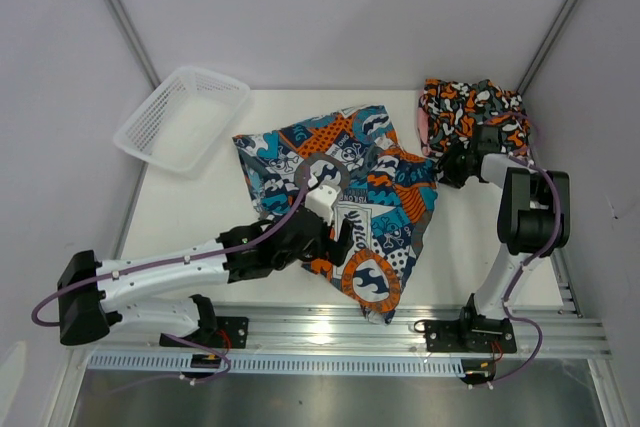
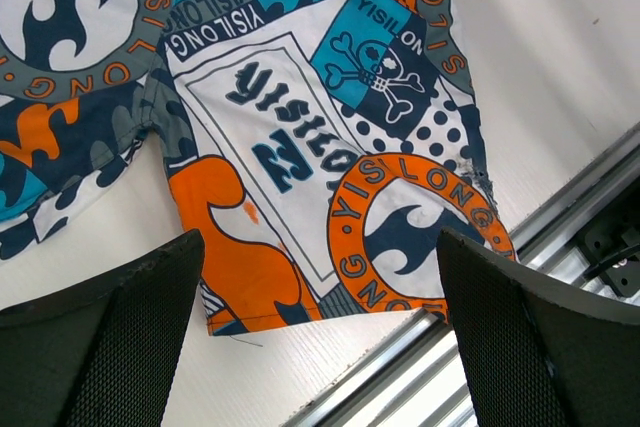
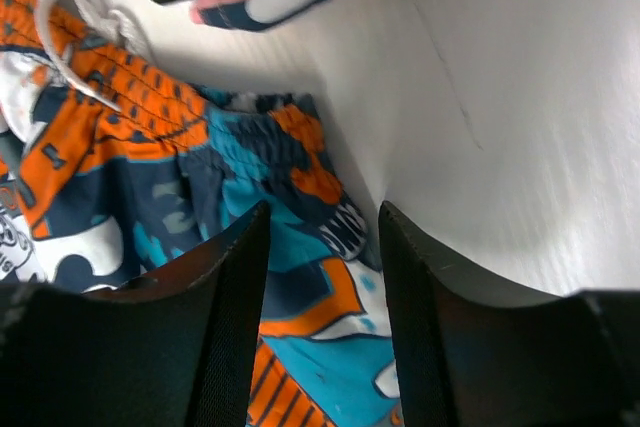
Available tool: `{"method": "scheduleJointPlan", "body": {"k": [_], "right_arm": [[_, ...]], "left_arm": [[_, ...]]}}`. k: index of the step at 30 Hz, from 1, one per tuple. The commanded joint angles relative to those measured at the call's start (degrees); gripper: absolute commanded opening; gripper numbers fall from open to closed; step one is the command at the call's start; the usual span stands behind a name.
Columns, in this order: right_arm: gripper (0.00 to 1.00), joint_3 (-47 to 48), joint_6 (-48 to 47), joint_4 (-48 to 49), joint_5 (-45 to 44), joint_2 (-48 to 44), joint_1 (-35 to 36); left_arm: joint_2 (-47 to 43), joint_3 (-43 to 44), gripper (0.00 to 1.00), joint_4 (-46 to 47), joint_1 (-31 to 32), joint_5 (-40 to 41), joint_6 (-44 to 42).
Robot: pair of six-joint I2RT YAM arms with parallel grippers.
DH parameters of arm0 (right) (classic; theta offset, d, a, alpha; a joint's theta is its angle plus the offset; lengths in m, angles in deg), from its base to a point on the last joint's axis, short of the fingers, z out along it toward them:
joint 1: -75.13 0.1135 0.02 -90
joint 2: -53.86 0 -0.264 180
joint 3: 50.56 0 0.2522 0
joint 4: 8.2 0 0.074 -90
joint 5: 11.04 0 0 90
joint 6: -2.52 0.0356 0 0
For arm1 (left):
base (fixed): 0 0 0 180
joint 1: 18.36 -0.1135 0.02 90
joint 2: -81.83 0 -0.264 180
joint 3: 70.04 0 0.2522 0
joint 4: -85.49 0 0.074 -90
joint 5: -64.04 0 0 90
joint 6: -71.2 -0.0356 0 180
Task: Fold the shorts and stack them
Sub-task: Flatten the shorts out, then fold the shorts
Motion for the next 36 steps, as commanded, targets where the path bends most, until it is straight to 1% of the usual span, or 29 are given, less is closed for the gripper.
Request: {"method": "scheduleJointPlan", "body": {"k": [1,10,15,21,22,24,26,28,29,30,33,36], "right_arm": [[0.49,2.55,0.67,3.13,0.27,1.68,0.58],[0.51,2.55,2.61,5.77,-0.51,2.12,-0.48],[0.50,5.27,2.61,4.98,0.10,4.49,0.57],[0.50,6.07,2.26,4.72,-1.22,6.42,1.54],[0.48,7.03,2.08,4.02,-1.48,6.78,1.80],[0.38,8.26,1.30,2.79,-2.71,7.83,2.24],[0.37,10.37,0.68,0.25,-5.42,8.88,3.38],[0.27,11.69,-0.38,-2.29,-7.10,9.33,4.44],[0.21,12.39,-0.55,-3.09,-8.50,9.50,4.62],[0.01,12.31,-0.64,-3.71,-9.21,8.81,4.71],[0.00,9.77,-0.56,-3.63,-11.50,6.00,4.88],[0.00,8.45,-1.43,-6.61,-14.30,2.74,5.32]], "left_arm": [[-0.28,-0.48,0.99,-0.29,1.24,1.71,1.55],[0.34,-0.22,0.99,-1.52,1.86,3.11,1.02],[0.60,0.66,0.99,-2.67,2.03,3.99,1.11],[1.30,0.58,0.99,-2.67,2.39,4.08,0.85],[1.39,0.66,0.99,-2.67,2.56,4.08,0.76],[1.65,0.66,0.99,-2.67,2.74,4.17,0.58],[1.83,0.75,0.99,-2.67,3.09,3.91,0.41],[2.18,0.75,0.99,-2.05,3.35,3.29,-0.46],[2.44,1.01,0.99,-1.79,3.61,2.77,-0.91],[3.14,1.10,0.99,-0.92,3.88,1.20,-1.52],[5.07,2.16,0.99,0.14,6.25,-0.49,-4.33],[9.38,5.57,0.99,-0.64,9.24,-0.40,-5.74]]}}
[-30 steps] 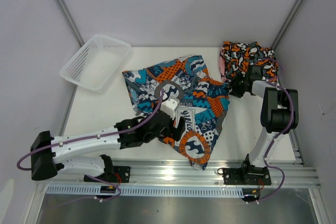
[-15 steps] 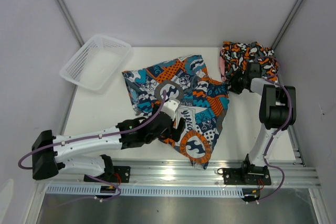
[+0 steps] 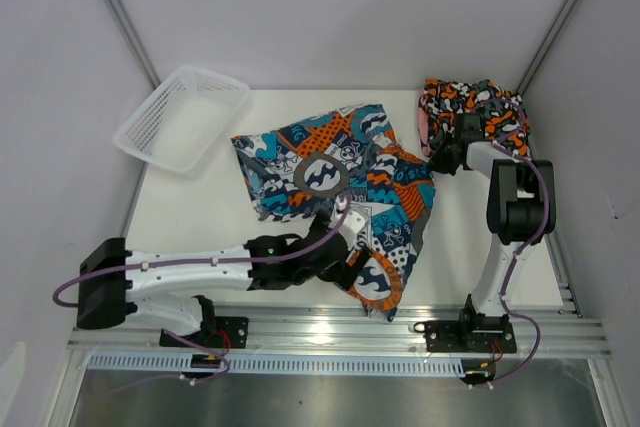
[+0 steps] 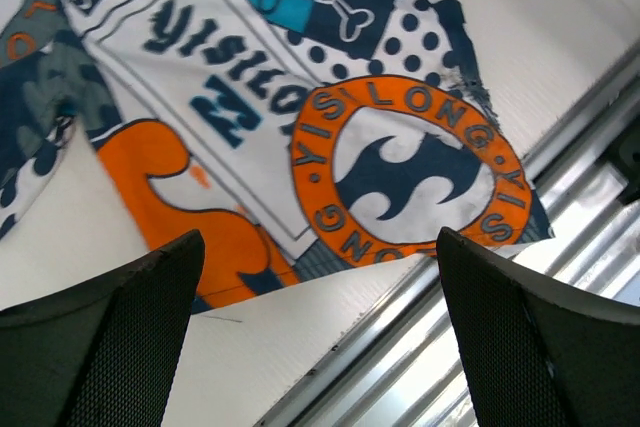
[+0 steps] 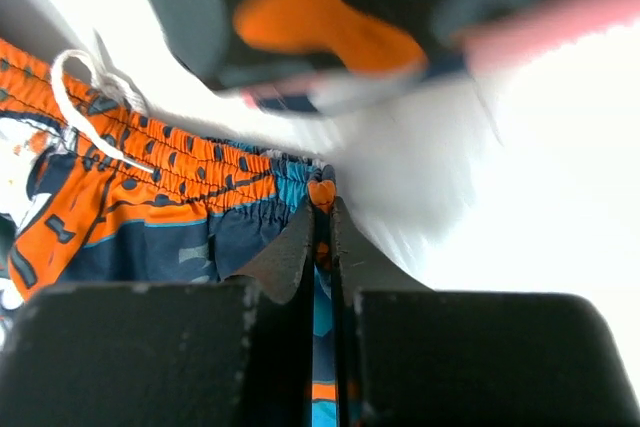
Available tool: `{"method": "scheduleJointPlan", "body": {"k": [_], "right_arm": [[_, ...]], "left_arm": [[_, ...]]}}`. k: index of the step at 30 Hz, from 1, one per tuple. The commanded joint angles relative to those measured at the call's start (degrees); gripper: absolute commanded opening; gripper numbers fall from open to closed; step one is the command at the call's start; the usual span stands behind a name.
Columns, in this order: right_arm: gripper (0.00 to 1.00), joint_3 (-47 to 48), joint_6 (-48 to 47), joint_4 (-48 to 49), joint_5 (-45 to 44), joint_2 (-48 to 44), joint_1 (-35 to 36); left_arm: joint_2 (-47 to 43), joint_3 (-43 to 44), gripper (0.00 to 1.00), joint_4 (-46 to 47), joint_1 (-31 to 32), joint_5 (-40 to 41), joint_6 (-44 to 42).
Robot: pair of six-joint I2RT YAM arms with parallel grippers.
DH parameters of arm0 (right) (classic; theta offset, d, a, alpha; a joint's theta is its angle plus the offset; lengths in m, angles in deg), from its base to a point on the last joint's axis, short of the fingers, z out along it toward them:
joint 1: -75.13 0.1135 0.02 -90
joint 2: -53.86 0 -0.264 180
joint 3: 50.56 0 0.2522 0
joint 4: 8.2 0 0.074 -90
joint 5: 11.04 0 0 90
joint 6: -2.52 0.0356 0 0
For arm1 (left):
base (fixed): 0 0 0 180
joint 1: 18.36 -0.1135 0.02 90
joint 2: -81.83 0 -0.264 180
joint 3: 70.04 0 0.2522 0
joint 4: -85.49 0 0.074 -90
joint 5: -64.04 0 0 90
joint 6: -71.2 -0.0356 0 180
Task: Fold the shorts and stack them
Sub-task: Fold the shorts
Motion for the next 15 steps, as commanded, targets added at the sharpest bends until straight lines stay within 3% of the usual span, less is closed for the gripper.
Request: {"method": "scheduleJointPlan", "body": {"k": [1,8,15], "right_arm": [[0.00,-1.94,-2.29,-6.17,-6.76,-5.98,0.34],[0.00,-9.23,-0.79,-4.96,-3.27,-10.48,1.13],[0.00,-11.08,-1.76,-2.33,-3.00,-9.60,1.04]], "left_arm": [[5.16,5.41,0.99,1.02,3.84,-1.43,-3.04],[15.53,13.40,0.98,-0.13,13.95,-2.04,-2.86],[24.59,18.68,0.87,-3.55,20.54,-3.28,-1.29]]}}
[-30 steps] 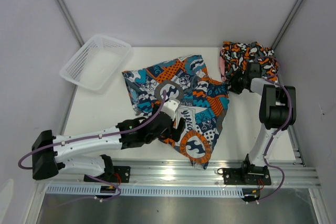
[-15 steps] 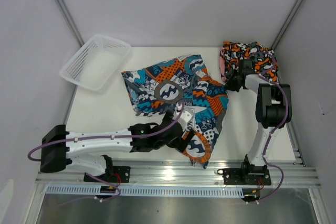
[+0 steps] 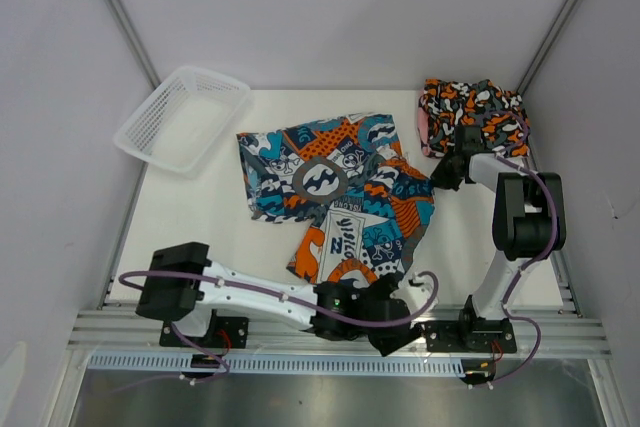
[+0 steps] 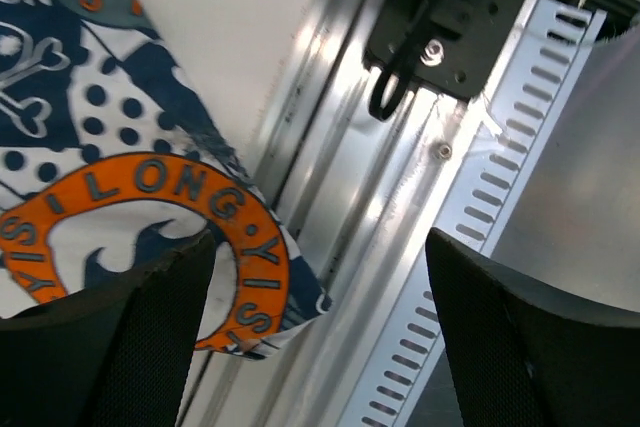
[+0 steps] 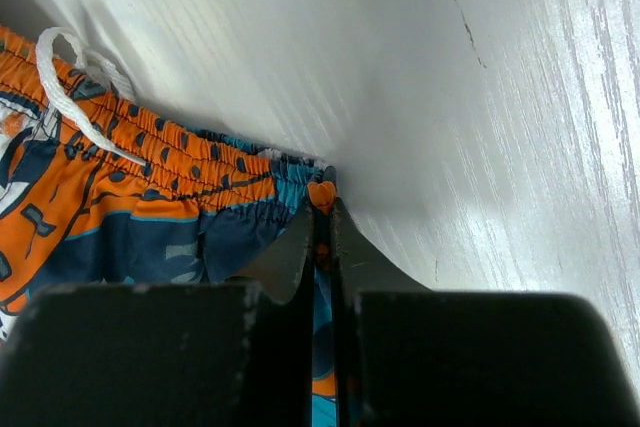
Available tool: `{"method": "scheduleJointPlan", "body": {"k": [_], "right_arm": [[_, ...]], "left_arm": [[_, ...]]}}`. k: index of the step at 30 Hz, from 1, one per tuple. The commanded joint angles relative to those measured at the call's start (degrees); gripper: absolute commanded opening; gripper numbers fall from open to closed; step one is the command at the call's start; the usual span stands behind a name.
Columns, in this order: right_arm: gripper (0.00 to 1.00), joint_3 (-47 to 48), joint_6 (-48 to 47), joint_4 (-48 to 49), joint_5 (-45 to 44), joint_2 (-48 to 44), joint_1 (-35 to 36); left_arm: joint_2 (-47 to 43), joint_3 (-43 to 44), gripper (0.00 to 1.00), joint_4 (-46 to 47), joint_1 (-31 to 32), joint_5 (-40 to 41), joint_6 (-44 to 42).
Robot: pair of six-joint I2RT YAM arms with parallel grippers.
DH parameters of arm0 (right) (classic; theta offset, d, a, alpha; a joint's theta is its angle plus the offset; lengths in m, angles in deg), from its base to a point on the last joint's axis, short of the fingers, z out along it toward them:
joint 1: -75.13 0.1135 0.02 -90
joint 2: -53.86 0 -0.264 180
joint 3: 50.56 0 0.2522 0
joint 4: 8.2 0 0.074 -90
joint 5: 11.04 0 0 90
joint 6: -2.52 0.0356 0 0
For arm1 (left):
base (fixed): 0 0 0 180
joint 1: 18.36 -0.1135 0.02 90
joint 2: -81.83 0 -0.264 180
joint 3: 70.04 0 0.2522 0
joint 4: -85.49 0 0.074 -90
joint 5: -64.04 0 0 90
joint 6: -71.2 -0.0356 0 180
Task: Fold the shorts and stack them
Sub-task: Fold the shorts
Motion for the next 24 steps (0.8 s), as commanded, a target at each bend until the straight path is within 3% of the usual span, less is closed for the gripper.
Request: {"method": "scheduleJointPlan", "body": {"k": [1,11,16,20,24], "right_arm": [[0.00,-1.51,-1.08,1.96,-0.60,-0.96,-0.03],[0.00,-7.84,0.06,10.57,3.18,-1.84,-2.66],[0.00,-9.95,0.24,12.51,3.00,-3.42,-2.75],[0.00,-9.78,0.15,12.25,3.53,-3.08,-2.84],[0.00,-9.69,0.24,12.34,3.97,-2.81,-3.02]], "left_arm": [[2.33,2.64,0.86,-3.53,1.05,-0.83,1.08],[7.16,3.87,0.82,-10.39,4.48,4.61,9.26],[10.85,7.73,0.68,-15.99,4.48,8.56,14.26],[15.51,12.31,0.64,-24.60,4.48,12.35,19.80],[15.87,12.84,0.59,-25.16,4.57,12.62,21.21]]}}
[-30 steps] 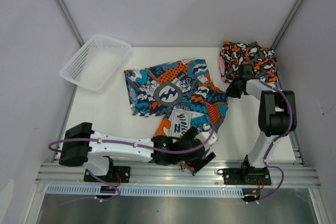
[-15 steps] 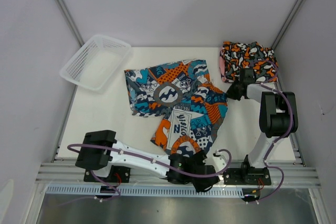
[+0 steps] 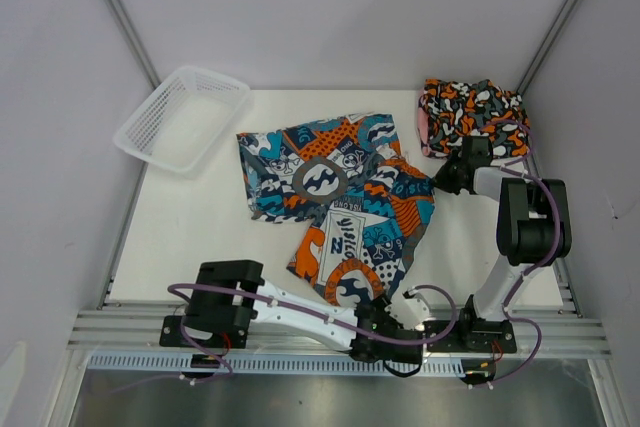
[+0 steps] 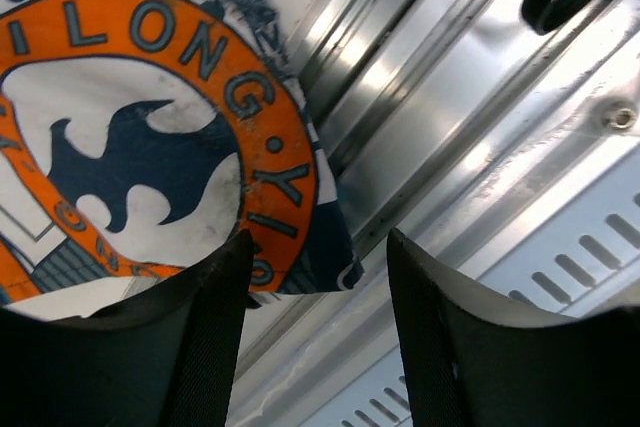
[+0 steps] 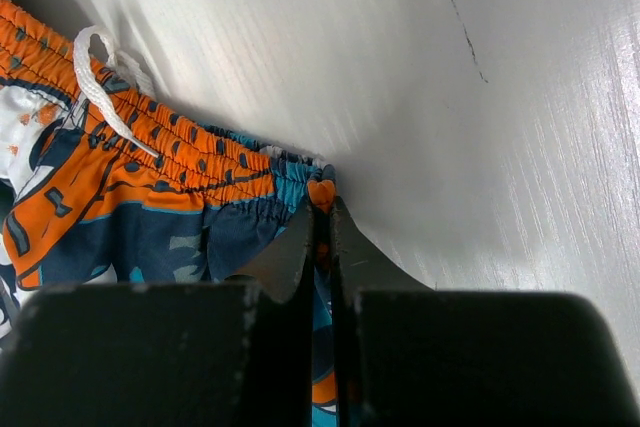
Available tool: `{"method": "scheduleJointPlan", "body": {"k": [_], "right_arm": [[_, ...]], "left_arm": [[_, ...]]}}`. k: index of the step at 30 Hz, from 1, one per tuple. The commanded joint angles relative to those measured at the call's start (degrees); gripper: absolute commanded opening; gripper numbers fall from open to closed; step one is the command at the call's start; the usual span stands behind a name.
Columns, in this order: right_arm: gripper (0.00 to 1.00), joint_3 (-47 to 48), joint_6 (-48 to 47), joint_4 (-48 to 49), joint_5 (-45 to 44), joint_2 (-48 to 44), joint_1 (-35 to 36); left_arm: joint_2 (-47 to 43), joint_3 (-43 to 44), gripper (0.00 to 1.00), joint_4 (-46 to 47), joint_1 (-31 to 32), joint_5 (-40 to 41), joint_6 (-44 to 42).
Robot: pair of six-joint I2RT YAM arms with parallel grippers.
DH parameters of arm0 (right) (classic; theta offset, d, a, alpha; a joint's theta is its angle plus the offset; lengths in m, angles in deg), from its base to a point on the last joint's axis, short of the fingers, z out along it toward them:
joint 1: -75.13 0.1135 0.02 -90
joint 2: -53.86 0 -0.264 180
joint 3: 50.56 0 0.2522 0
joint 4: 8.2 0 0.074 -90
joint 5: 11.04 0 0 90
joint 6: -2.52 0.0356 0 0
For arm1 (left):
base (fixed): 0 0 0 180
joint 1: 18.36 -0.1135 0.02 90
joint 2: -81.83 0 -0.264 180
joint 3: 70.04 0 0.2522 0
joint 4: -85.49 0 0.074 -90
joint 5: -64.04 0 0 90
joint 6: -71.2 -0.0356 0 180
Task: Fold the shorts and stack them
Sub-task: Fold the shorts
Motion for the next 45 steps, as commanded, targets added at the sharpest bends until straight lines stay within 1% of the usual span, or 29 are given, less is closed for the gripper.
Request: {"method": "scheduleJointPlan", "body": {"k": [1,5,6,9,14,16,17,19,22,23,25,26,27,29,30,31,32,33,35,36,37,39,40,43,44,45], "right_arm": [[0.00,-1.01,-0.84,-1.28,-0.73,-0.14,-0.57],[0.00,-0.92,-0.75,-1.19,-0.29,0.03,-0.75],[0.00,-0.92,-0.75,-1.19,-0.11,0.12,-0.83],[0.00,-1.01,-0.66,-1.11,0.15,0.12,-1.10],[0.00,-1.01,-0.48,-1.19,0.50,0.30,-1.45],[0.00,-1.01,-0.48,-1.19,0.50,0.30,-1.45],[0.00,-1.01,-0.48,-1.37,0.50,0.30,-1.45],[0.00,-1.45,-0.40,-1.72,-0.37,-0.14,-1.45],[0.00,-1.72,0.22,-4.34,-2.31,-2.33,-1.36],[0.00,-1.28,0.13,-8.01,-2.74,-3.56,-1.36],[0.00,-0.22,0.39,-12.42,-3.63,-4.97,-1.80],[0.00,0.48,0.31,-16.79,-3.89,-7.15,-1.89],[0.00,0.66,0.65,-19.10,-5.89,-8.57,-1.89],[0.00,0.75,0.66,-24.88,-8.01,-11.99,-1.89],[0.00,0.75,0.57,-26.40,-9.94,-15.84,-1.89],[0.00,0.84,0.48,-28.07,-12.13,-17.70,-1.89],[0.00,1.18,0.31,-30.96,-13.89,-19.46,-1.98],[0.00,1.62,0.31,-32.47,-14.78,-22.52,-1.98],[0.00,2.50,-0.13,-36.50,-15.49,-24.66,-2.06],[0.00,3.29,-0.31,-37.39,-15.58,-25.62,-2.06],[0.00,3.64,-0.40,-39.58,-15.75,-27.29,-2.06],[0.00,4.17,-0.40,-40.91,-16.81,-28.79,-2.06],[0.00,4.78,-0.14,-41.79,-17.42,-29.84,-2.15],[0.00,6.19,0.30,-44.16,-18.65,-30.64,-2.50],[0.00,6.63,0.74,-44.52,-19.01,-30.38,-2.94],[0.00,7.16,0.92,-44.70,-18.66,-30.03,-3.29]], "left_arm": [[0.05,2.20,0.57,-4.31,0.09,3.18,4.01],[1.01,2.99,0.47,-5.89,0.09,4.14,4.80],[1.36,3.16,0.42,-6.15,0.09,3.97,4.89],[1.54,2.81,0.33,-5.28,0.00,2.75,4.28],[1.02,2.63,0.35,-3.35,0.79,1.25,3.66],[0.93,2.37,0.34,-1.94,0.88,-0.24,3.22],[1.10,2.55,0.25,-1.85,0.97,-0.60,3.05],[1.28,2.63,0.01,-1.76,0.88,-2.35,2.70],[0.40,2.99,0.00,-1.32,0.88,-6.30,1.56],[-0.38,2.99,0.00,-0.71,0.88,-7.27,1.55],[-4.07,1.41,0.00,1.13,0.97,-9.29,1.38],[-5.56,0.97,0.00,2.53,1.06,-12.17,1.20],[-8.71,-0.86,0.00,6.12,0.97,-13.86,1.03],[-11.28,-1.84,0.00,10.00,1.49,-18.15,1.11],[-12.60,-1.59,0.00,12.54,1.93,-19.05,1.20],[-12.61,-0.80,0.00,12.83,2.46,-19.58,1.20],[-12.26,1.47,0.00,12.40,3.68,-19.85,0.85],[-11.47,4.54,0.00,9.96,4.30,-19.85,0.76],[-9.36,7.28,0.00,7.74,5.44,-20.29,0.50],[-9.18,9.47,0.00,7.30,5.71,-20.99,0.41],[-9.79,9.66,0.00,7.12,5.80,-21.34,0.50],[-11.81,9.06,0.00,6.42,5.72,-20.73,0.76],[-13.12,8.79,0.00,4.24,5.54,-18.21,1.11],[-21.20,4.76,0.00,3.25,3.44,-16.69,2.95],[-26.36,2.31,0.00,3.25,2.04,-16.34,3.31],[-29.19,-0.07,0.00,3.08,1.24,-15.64,3.83]]}}
